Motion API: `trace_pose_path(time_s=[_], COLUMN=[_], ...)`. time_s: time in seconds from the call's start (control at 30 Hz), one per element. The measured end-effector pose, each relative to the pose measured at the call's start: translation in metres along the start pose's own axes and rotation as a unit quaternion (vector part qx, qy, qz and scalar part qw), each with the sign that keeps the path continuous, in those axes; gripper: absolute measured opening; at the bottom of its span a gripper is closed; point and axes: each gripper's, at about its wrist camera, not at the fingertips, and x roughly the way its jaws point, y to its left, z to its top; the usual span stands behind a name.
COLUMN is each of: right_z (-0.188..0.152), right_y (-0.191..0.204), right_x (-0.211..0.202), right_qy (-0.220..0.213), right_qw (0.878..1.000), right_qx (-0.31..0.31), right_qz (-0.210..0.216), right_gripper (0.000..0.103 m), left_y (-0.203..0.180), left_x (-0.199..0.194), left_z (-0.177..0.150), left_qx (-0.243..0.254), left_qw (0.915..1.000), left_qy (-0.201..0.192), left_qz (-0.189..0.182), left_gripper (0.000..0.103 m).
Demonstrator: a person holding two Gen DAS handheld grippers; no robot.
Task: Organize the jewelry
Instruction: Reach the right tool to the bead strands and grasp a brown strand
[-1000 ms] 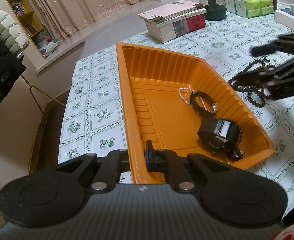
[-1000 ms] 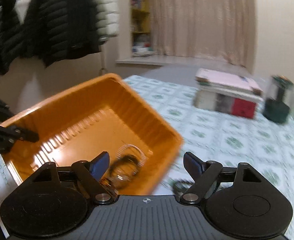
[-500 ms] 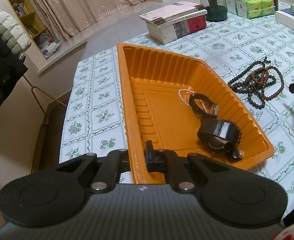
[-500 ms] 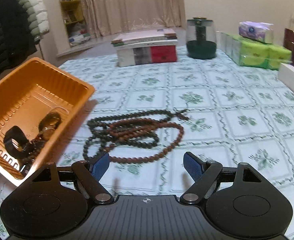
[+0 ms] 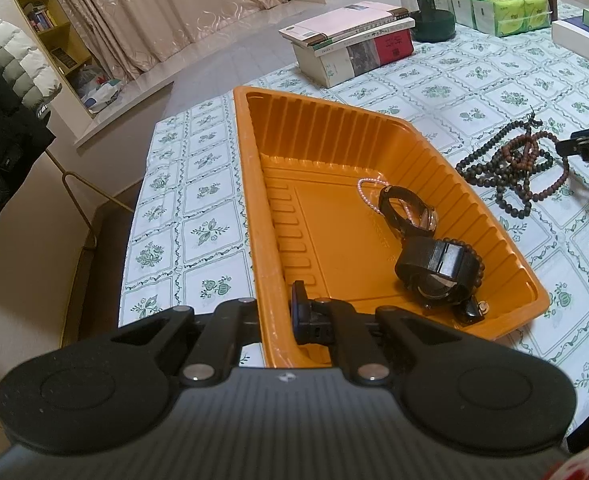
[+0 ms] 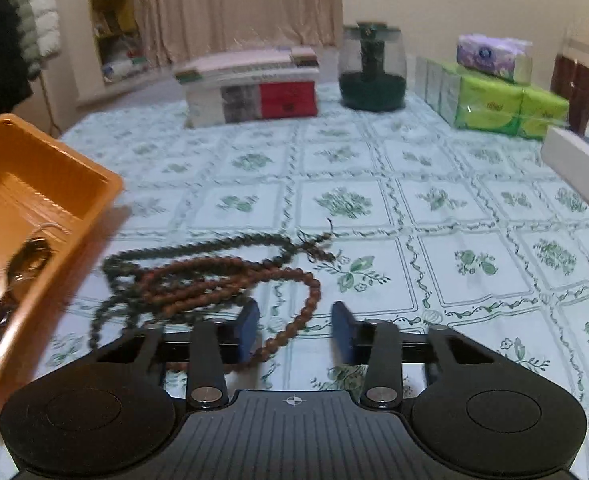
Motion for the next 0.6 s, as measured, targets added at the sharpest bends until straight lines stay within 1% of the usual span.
trace_pose_path(time_s=[0.1,0.17,0.3,0.43,0.5,0.6], right_z=[0.002,0.003,0.002,-0.002,-0.004,-0.006], right_y=[-0.003,0.0,0.004,0.009,0.012,0.01], right_x=[0.014,0.016,0.018,0.017,0.014,0.009], right_qy=[0.019,0.019,0.024,0.027,0.028,0.03], right_qw=[1.0,0.999,0.999,0.997,0.996,0.996], right_qx=[0.012,-0.005,-0.034,-0.066,-0.076,-0.072], right_qz=[-0.015,-0.026,-0.031,-0.032,-0.035,-0.034], right_gripper=[0.031,0.03,0.027,0.009,0.007,0.006], left_y=[0.0,0.0,0.0,0.0,0.0,-0.001], left_x=[0.001,0.001,0.001,0.002,0.002,0.002], left_z=[0.0,0.0,0.0,0.0,0.0,0.0], left_qx=[0.001,0.001,0.0,0.0,0.0,0.0], left_qw=[1.0,1.0,1.0,1.0,1.0,1.0], left_qy=[0.001,0.001,0.001,0.001,0.001,0.0], left_qz=[0.0,0.0,0.0,0.0,0.0,0.0], left_gripper=[0.006,0.006,0.006,0.006,0.006,0.006])
